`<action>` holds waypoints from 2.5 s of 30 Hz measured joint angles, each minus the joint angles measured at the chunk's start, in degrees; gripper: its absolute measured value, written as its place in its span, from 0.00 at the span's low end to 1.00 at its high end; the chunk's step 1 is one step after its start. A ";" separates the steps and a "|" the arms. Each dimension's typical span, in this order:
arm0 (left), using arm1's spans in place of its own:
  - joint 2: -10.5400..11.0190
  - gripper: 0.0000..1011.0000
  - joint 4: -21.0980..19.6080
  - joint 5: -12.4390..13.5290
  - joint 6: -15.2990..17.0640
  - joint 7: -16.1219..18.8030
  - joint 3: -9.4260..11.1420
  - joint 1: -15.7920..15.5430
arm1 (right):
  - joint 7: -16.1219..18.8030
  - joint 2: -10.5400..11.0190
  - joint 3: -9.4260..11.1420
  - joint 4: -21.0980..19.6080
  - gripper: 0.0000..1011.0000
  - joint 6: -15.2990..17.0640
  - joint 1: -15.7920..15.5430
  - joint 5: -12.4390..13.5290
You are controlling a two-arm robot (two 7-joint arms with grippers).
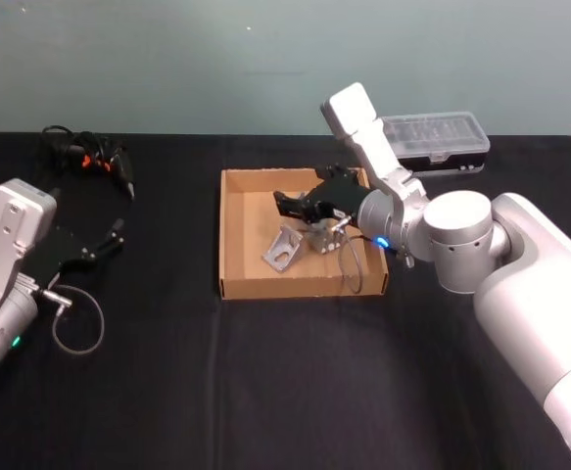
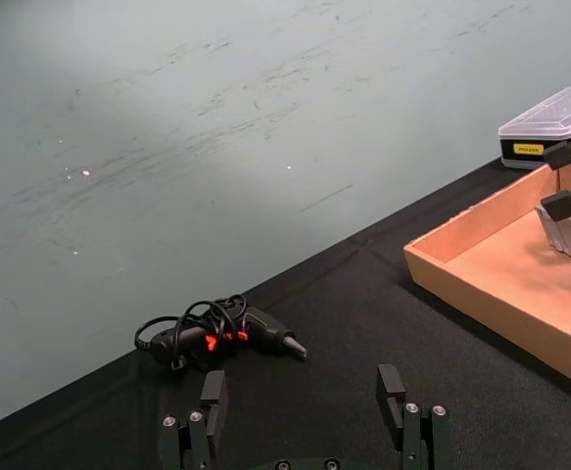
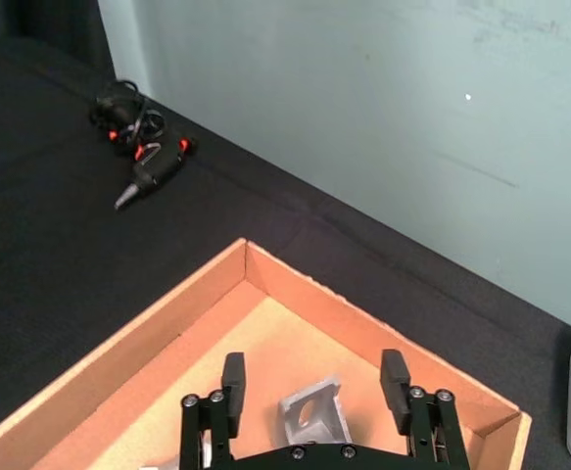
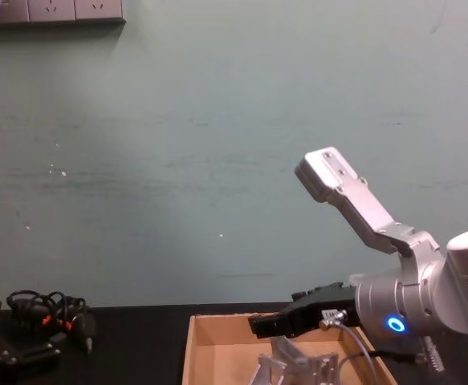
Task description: Use one hand to pick up the angle iron from the table and place it into the box.
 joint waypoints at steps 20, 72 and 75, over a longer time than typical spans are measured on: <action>0.00 0.99 0.00 0.00 0.00 0.00 0.00 0.00 | -0.16 5.37 3.66 -15.54 0.99 -4.27 -9.55 0.35; 0.00 0.99 0.00 0.00 0.00 0.00 0.00 0.00 | -8.21 14.89 12.09 -32.32 0.99 -21.65 -29.65 -8.32; 0.00 0.99 0.00 0.00 0.00 0.00 0.00 0.00 | -8.22 14.87 12.07 -32.32 0.99 -21.61 -29.64 -8.32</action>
